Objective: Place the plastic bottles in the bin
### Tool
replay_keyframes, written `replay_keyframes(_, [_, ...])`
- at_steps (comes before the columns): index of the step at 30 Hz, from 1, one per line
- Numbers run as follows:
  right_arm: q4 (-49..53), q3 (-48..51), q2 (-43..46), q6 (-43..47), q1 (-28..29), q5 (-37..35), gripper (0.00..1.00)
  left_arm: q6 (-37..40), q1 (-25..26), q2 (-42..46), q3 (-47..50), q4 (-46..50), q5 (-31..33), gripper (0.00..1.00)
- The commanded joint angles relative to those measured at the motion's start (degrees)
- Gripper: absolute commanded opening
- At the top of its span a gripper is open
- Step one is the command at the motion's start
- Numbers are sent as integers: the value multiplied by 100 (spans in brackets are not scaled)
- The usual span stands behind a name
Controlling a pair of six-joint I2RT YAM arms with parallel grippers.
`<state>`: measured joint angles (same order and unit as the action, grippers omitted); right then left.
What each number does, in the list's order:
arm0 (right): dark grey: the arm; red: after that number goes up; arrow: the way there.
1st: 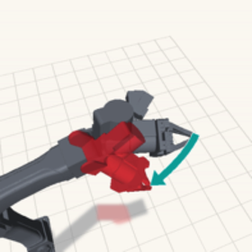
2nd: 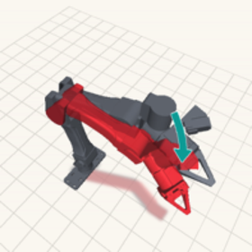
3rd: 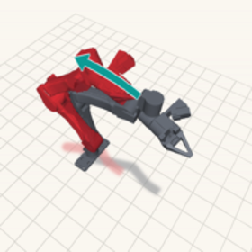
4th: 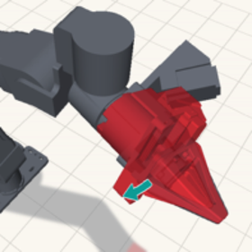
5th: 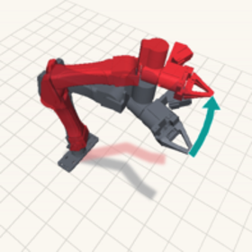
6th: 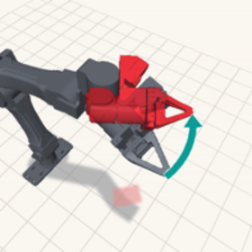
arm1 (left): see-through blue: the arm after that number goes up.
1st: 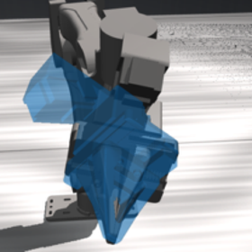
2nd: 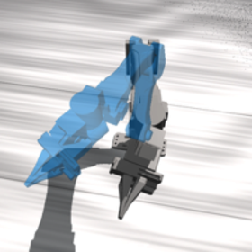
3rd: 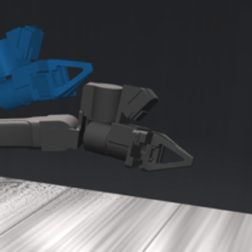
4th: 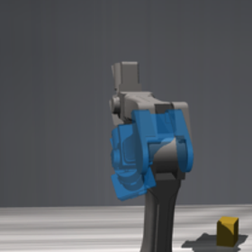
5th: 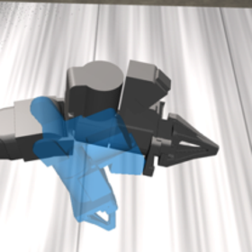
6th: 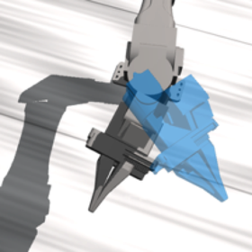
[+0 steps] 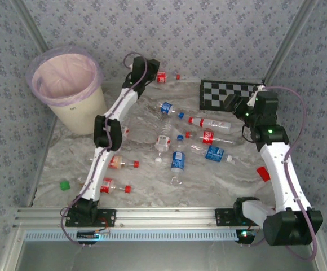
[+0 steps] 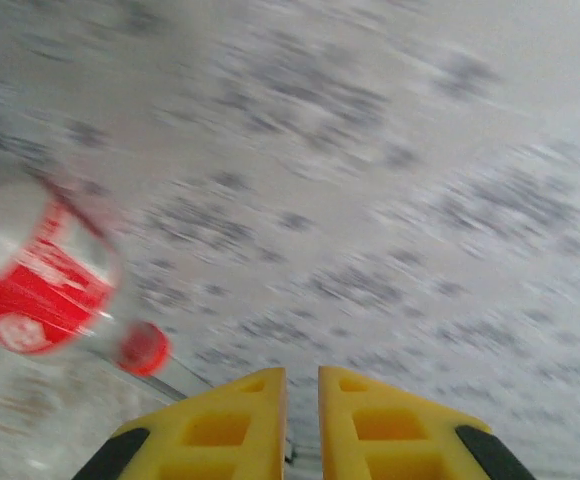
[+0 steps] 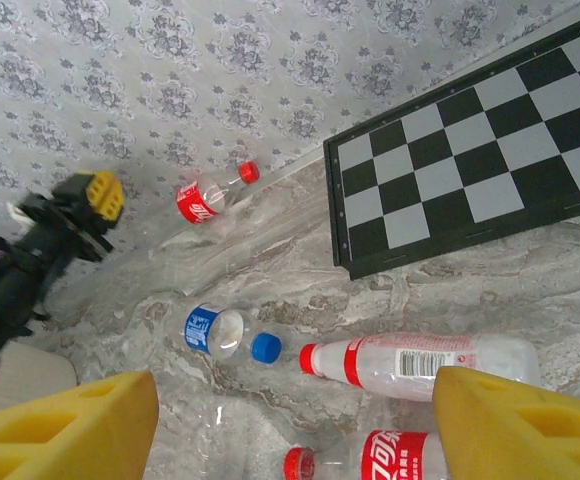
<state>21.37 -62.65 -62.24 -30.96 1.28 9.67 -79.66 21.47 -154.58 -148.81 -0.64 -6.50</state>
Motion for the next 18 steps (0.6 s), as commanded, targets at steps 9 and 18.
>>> replay_keyframes(9, [211,222,230,152,45,-121,75,342,13,461,761,400,325,65])
replay_keyframes(18, [283,383,291,265,-5,-202,75,139,-142,-431,-81,858,507,68])
